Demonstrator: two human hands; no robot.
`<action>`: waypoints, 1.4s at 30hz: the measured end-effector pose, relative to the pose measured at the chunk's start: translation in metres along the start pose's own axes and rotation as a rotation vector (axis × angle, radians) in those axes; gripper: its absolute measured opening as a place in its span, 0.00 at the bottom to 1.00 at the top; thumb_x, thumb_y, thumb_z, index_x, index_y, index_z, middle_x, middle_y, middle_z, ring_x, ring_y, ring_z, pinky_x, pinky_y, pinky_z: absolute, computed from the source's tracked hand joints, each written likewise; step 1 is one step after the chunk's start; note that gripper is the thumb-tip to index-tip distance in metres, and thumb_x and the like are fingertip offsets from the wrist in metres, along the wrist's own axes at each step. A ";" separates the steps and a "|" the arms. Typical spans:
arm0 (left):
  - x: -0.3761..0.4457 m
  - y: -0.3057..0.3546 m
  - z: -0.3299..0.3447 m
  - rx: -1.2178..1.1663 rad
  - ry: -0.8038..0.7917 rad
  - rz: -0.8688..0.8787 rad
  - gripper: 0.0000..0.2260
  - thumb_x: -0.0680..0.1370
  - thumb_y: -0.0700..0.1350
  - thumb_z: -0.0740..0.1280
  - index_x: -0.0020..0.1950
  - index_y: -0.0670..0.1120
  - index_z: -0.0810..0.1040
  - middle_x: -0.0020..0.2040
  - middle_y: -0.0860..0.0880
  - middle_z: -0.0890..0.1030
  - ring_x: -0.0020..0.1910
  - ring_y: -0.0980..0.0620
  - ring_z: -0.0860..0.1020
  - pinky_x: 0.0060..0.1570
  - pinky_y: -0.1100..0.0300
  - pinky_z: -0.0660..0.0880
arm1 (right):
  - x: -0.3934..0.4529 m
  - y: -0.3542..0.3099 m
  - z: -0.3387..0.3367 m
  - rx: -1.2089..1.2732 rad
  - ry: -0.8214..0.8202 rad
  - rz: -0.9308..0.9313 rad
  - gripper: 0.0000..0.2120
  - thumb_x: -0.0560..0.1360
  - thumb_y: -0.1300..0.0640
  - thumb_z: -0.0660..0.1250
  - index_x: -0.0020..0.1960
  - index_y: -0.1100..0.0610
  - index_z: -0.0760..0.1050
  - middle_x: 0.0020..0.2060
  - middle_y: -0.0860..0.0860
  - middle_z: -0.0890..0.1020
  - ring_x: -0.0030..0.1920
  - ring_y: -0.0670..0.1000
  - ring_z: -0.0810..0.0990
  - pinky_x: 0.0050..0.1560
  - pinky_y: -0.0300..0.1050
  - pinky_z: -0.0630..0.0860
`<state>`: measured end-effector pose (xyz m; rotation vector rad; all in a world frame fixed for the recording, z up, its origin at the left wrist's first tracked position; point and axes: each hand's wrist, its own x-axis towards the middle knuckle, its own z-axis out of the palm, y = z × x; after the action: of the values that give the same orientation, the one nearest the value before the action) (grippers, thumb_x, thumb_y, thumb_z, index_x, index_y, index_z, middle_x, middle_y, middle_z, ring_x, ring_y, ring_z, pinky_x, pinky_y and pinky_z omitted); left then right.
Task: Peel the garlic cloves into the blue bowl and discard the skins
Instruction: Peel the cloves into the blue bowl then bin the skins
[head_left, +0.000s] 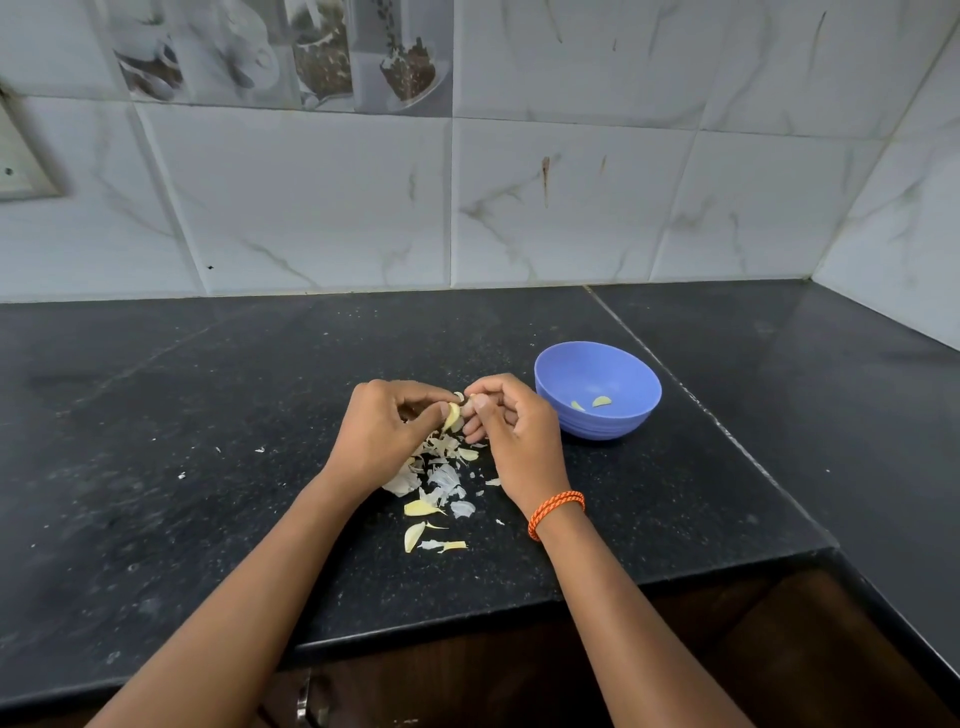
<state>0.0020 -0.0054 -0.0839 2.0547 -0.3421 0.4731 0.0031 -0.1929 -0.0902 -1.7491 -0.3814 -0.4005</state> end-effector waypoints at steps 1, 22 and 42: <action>0.001 -0.004 -0.001 0.068 0.019 0.016 0.06 0.80 0.44 0.76 0.54 0.54 0.91 0.45 0.59 0.89 0.47 0.55 0.85 0.50 0.52 0.82 | 0.000 0.000 -0.001 0.008 0.004 0.016 0.07 0.85 0.64 0.65 0.56 0.58 0.82 0.40 0.52 0.86 0.39 0.53 0.86 0.41 0.50 0.86; -0.002 -0.004 0.005 0.102 -0.033 0.086 0.05 0.76 0.55 0.78 0.50 0.57 0.89 0.45 0.64 0.86 0.49 0.56 0.79 0.47 0.58 0.71 | -0.007 -0.005 -0.010 0.074 -0.054 0.097 0.07 0.81 0.66 0.70 0.56 0.61 0.87 0.42 0.53 0.89 0.43 0.52 0.89 0.47 0.43 0.85; -0.006 0.007 0.000 -0.034 -0.028 0.075 0.03 0.74 0.47 0.82 0.46 0.53 0.90 0.43 0.58 0.88 0.41 0.51 0.85 0.40 0.62 0.75 | -0.008 -0.004 -0.010 0.077 -0.049 0.117 0.07 0.78 0.65 0.75 0.54 0.58 0.87 0.45 0.51 0.89 0.47 0.51 0.89 0.50 0.46 0.86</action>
<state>-0.0060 -0.0084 -0.0812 2.0225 -0.4424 0.4811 -0.0059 -0.2020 -0.0887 -1.6992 -0.3237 -0.2568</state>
